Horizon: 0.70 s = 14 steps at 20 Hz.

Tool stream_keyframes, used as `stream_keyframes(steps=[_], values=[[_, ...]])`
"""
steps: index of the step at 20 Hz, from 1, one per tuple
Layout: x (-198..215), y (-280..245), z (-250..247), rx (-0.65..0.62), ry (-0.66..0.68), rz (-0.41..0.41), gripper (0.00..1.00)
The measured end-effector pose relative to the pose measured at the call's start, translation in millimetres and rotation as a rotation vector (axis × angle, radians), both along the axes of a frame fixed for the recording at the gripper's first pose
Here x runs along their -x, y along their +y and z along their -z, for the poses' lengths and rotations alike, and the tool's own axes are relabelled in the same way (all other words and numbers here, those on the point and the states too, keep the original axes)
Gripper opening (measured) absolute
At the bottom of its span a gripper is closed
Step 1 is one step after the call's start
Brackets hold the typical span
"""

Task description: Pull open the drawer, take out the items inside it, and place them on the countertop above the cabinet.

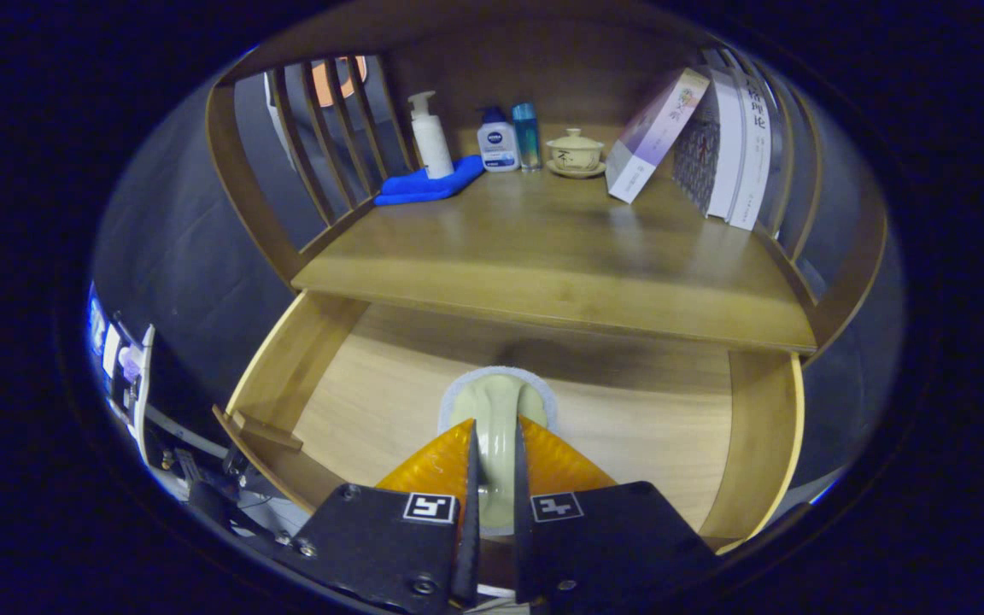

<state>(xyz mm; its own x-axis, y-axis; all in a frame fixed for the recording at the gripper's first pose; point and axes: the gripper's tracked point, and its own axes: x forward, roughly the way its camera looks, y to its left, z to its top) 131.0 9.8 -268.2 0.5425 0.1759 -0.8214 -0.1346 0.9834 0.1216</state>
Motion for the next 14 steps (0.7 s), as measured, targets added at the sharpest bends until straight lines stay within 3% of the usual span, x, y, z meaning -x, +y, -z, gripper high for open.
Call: stream_keyframes(steps=[14], values=[[-88.6, -3.6, -76.0, 0.085, -0.117, 0.072, 0.19]])
